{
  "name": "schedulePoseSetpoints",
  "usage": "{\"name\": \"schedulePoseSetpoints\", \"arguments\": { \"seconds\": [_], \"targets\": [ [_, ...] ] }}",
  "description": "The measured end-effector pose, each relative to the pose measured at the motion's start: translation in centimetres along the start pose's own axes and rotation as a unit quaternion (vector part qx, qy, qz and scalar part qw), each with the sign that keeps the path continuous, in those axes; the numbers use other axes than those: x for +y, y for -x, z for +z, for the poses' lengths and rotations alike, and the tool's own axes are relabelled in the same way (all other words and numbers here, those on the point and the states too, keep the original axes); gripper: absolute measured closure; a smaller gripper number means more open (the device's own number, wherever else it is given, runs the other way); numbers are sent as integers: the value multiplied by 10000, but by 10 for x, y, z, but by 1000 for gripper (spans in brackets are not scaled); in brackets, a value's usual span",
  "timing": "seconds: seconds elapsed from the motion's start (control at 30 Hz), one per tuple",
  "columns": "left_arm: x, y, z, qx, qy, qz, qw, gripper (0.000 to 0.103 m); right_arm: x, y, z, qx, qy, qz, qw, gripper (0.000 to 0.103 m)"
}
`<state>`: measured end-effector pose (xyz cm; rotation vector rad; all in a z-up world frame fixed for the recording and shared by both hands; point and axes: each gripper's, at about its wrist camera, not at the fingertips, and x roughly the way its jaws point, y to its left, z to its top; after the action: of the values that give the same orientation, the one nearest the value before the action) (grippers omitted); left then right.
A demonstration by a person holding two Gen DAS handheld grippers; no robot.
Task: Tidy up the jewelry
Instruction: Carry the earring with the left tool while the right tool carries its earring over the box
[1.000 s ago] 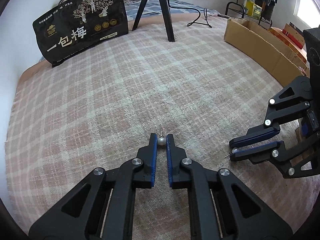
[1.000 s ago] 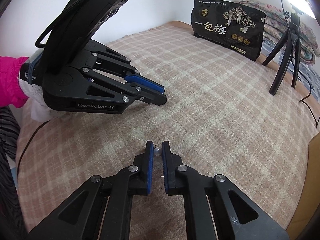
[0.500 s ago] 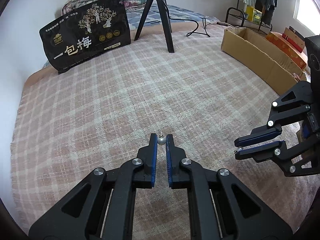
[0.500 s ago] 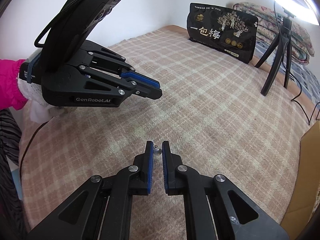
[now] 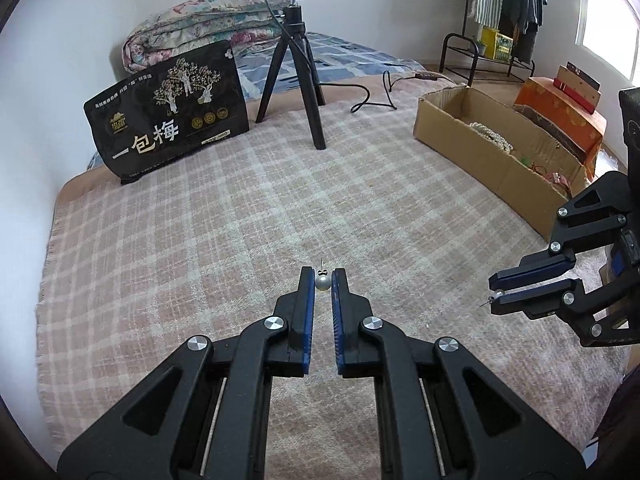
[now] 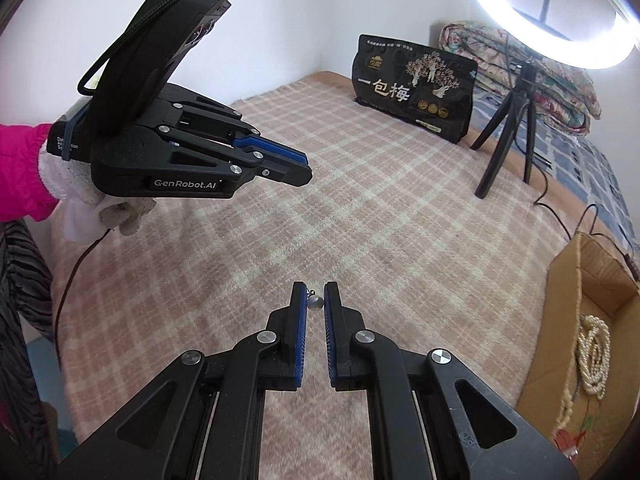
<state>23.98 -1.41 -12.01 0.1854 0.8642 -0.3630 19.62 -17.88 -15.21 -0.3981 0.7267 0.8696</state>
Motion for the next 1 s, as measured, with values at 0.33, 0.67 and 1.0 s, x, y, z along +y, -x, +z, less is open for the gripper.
{"name": "schedulePoseSetpoints", "arguments": {
  "seconds": [0.33,0.67,1.0],
  "targets": [
    [-37,17,23,-256,-84,-197,9994,96,-9,46,-15,-124,-164,-338,9992,96],
    [-82,19,48,-464,-122,-456,9978,96,-38,89,-38,-262,-511,-683,9960,96],
    [-126,8,83,-671,-89,-715,9951,96,-77,123,-60,-376,-1087,-1251,9855,96]
  ]
}}
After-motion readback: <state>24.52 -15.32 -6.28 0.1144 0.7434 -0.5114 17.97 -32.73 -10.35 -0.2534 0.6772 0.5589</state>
